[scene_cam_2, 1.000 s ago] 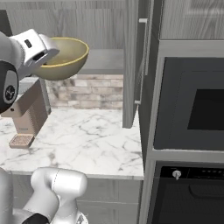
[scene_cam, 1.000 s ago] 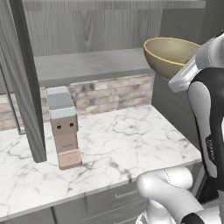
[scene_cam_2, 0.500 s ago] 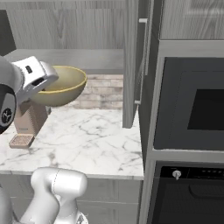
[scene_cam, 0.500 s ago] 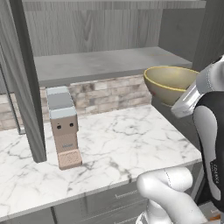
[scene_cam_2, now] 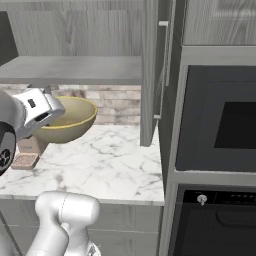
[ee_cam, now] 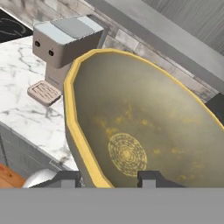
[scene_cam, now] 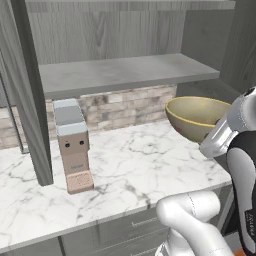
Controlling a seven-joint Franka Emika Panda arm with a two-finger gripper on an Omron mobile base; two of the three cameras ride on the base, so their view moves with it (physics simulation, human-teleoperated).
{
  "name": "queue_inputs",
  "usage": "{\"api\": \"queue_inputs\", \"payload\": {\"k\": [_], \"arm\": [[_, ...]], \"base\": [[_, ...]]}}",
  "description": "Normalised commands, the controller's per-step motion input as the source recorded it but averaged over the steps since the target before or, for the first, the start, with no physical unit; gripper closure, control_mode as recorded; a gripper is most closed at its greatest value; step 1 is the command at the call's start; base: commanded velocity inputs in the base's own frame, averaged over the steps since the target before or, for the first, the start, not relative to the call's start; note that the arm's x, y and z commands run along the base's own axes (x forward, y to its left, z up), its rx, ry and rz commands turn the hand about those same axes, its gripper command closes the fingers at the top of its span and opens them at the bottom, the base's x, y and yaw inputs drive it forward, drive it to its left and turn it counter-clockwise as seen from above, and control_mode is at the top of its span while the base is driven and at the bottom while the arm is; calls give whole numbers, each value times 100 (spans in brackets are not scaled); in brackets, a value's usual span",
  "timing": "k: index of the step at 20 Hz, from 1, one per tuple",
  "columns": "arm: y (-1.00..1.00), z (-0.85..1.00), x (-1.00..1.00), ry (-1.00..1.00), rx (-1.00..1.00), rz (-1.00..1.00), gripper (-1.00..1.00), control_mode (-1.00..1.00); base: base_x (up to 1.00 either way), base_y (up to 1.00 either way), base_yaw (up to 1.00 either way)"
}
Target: Move the bowls from the cabinet to the plates on the dining table.
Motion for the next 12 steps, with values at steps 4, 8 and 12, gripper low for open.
{"api": "queue_inputs", "payload": {"k": [4, 8, 12], "arm": [[7, -21, -54, 1, 0, 0, 100, -100], [2, -8, -22, 1, 0, 0, 100, -100], [0, 0, 0, 0, 0, 0, 100, -100]], "base": [[0, 0, 0], [0, 0, 0], [0, 0, 0]]}}
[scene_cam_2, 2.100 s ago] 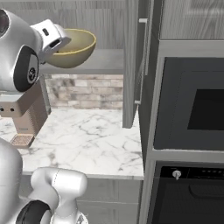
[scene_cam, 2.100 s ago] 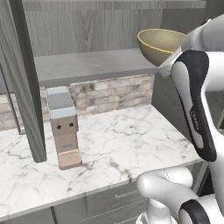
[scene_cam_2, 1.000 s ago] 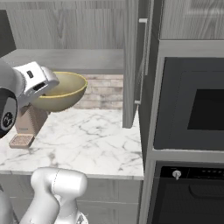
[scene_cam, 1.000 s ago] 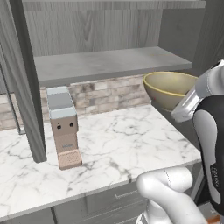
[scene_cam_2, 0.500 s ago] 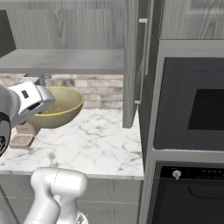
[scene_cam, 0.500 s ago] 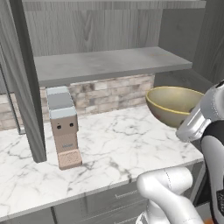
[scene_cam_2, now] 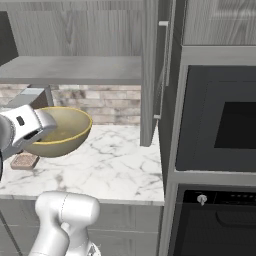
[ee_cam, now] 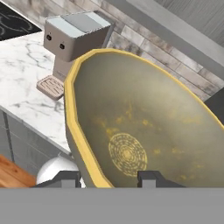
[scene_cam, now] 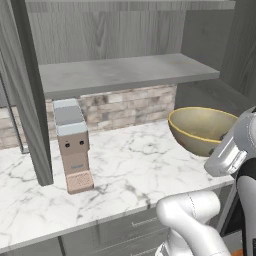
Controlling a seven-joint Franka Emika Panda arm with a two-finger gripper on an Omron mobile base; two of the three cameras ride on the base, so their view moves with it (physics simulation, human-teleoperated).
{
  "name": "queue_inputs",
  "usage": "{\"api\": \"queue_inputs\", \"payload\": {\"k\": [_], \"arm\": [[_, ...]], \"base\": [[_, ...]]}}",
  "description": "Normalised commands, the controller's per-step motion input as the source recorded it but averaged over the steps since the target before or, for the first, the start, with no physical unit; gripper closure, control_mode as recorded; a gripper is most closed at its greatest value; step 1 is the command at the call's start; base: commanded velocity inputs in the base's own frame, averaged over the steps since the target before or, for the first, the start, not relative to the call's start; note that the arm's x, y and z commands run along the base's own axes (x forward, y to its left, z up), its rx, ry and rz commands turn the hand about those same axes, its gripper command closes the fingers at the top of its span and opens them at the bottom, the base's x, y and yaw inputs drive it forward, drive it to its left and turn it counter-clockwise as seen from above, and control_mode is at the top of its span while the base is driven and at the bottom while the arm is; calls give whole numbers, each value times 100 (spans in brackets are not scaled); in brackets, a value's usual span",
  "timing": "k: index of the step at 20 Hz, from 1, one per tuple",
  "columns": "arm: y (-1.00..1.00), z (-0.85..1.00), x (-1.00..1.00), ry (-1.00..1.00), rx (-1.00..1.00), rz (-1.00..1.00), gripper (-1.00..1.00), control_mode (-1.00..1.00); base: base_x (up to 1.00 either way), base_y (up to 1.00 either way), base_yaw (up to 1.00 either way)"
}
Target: Move the bowls from the cabinet to the plates on the dining table.
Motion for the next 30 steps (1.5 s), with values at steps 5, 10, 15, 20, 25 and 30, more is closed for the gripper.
{"api": "queue_inputs", "payload": {"k": [5, 10, 15, 20, 25, 30], "arm": [[0, 0, 0, 0, 0, 0, 100, -100], [0, 0, 0, 0, 0, 0, 100, -100], [0, 0, 0, 0, 0, 0, 100, -100], [0, 0, 0, 0, 0, 0, 100, 100], [0, 0, 0, 0, 0, 0, 100, 100], [0, 0, 0, 0, 0, 0, 100, 100]], "base": [[0, 0, 0], [0, 0, 0], [0, 0, 0], [0, 0, 0], [-43, 2, 2], [-82, 11, 10]]}}
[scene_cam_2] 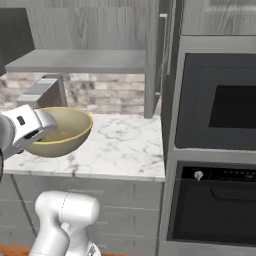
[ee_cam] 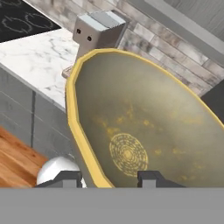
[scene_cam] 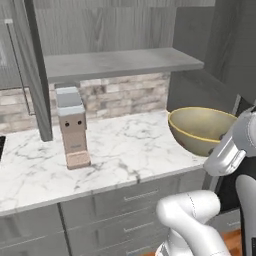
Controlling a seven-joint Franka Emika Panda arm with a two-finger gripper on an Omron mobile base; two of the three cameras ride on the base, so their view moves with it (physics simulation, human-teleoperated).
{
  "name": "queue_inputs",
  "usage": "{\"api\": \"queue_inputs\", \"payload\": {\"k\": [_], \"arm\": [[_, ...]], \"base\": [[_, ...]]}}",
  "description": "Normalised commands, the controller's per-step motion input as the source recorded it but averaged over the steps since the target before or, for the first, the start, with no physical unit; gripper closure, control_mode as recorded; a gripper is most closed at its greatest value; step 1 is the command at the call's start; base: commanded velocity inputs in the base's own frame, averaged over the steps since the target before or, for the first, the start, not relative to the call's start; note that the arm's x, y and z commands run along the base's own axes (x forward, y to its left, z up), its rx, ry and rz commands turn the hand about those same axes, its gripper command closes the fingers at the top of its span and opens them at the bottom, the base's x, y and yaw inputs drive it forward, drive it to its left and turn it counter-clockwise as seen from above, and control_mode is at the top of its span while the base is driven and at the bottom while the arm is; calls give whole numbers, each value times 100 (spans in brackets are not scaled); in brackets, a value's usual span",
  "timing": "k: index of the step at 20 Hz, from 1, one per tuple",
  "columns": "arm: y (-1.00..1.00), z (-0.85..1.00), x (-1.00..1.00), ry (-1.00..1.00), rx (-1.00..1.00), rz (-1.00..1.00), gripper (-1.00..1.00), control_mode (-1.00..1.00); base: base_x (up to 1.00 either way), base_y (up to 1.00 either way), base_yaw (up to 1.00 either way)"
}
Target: Move the bowls from the cabinet to the plates on the dining table.
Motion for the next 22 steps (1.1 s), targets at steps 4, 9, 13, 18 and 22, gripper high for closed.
{"api": "queue_inputs", "payload": {"k": [4, 9, 13, 18, 22], "arm": [[0, 0, 0, 0, 0, 0, 100, 100], [0, 0, 0, 0, 0, 0, 100, 100], [0, 0, 0, 0, 0, 0, 100, 100], [0, 0, 0, 0, 0, 0, 100, 100], [0, 0, 0, 0, 0, 0, 100, 100]], "base": [[-78, 25, 14], [-72, 34, 21], [-43, 35, 42], [-40, 13, 49], [-45, 3, 55]]}}
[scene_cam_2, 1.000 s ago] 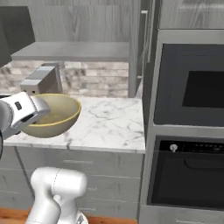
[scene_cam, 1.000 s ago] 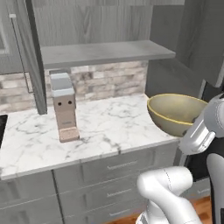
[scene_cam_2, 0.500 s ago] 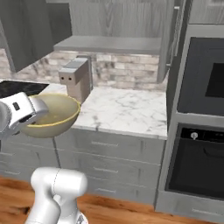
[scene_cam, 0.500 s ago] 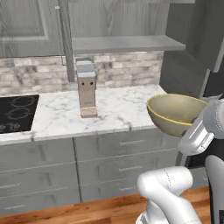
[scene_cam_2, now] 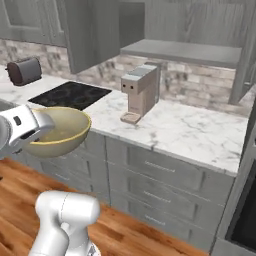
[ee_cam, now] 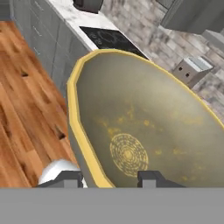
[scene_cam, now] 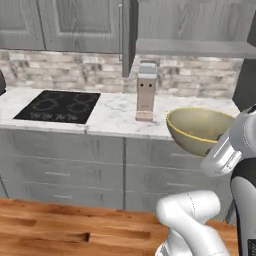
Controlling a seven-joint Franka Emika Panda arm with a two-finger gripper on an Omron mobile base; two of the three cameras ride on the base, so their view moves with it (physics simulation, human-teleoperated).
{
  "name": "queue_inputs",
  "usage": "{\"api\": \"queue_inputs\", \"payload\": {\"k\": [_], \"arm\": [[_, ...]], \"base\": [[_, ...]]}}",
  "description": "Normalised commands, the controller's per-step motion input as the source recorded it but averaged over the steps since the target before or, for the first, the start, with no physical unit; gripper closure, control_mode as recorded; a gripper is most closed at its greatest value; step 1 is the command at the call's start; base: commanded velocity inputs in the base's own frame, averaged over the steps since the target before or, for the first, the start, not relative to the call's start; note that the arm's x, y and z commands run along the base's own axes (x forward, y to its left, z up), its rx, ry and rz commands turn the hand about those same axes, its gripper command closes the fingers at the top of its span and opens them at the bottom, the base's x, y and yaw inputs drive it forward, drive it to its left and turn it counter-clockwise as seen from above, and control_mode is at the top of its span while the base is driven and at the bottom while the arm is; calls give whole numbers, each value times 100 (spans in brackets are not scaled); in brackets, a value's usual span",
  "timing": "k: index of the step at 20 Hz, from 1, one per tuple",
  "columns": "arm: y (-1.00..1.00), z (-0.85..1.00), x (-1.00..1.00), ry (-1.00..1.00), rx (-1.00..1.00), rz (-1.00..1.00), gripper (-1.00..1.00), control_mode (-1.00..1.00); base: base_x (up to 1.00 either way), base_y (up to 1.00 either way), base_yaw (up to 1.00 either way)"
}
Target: Move the bowls from the cabinet to the plates on the dining table.
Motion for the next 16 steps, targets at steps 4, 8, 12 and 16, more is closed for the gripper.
{"api": "queue_inputs", "payload": {"k": [4, 8, 12, 16], "arm": [[0, 0, 0, 0, 0, 0, 100, 100], [0, 0, 0, 0, 0, 0, 100, 100], [0, 0, 0, 0, 0, 0, 100, 100], [0, 0, 0, 0, 0, 0, 100, 100]], "base": [[-42, 1, 57], [-37, 7, 58], [-21, 7, 60], [-11, 8, 62]]}}
